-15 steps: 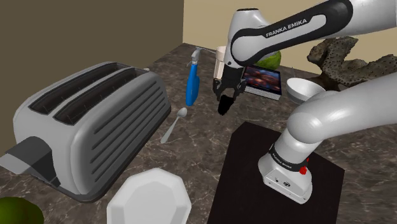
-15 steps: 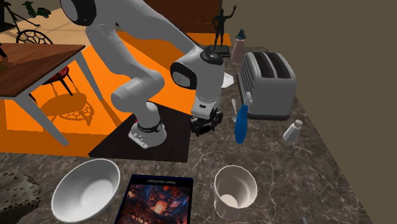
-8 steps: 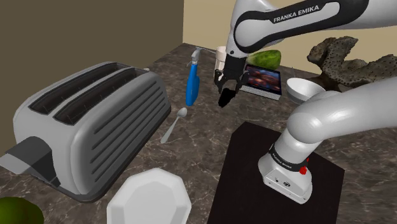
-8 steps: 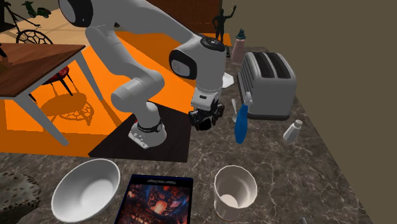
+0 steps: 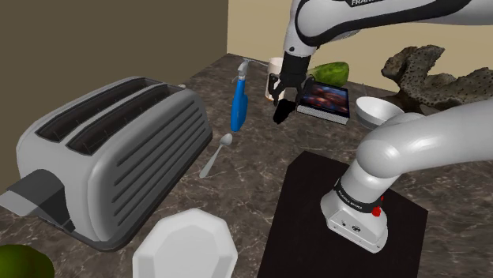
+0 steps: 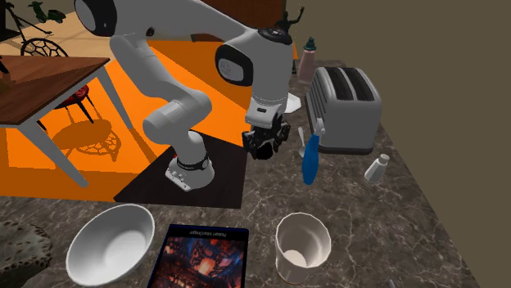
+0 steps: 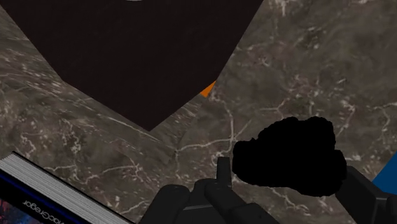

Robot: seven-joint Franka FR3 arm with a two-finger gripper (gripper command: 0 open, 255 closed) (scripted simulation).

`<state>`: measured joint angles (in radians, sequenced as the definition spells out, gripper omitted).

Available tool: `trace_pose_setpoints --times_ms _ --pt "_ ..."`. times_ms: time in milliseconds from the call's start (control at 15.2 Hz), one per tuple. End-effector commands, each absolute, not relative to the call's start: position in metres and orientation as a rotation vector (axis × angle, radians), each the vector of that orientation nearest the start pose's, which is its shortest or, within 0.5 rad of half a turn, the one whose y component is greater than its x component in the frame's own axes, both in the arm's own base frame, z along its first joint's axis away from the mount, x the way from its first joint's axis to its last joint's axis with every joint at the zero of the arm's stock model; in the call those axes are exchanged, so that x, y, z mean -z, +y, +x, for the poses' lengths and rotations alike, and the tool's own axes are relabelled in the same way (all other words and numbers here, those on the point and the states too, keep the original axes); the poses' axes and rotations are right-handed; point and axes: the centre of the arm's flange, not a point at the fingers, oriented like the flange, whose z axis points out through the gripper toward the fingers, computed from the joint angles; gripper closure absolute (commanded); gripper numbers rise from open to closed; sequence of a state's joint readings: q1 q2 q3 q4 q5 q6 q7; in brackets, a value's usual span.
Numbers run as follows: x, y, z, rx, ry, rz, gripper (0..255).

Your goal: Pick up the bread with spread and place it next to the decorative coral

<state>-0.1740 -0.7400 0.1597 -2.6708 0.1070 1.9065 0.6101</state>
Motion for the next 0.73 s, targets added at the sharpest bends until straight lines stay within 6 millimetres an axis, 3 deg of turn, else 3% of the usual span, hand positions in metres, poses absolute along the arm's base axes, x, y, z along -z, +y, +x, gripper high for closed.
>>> trace_pose_setpoints --times_ms 0,660 --pt "-0.462 0.002 0.323 -0.041 1.088 -2.962 255" --pt "-0.515 0.002 0.323 -0.041 1.088 -2.962 255"
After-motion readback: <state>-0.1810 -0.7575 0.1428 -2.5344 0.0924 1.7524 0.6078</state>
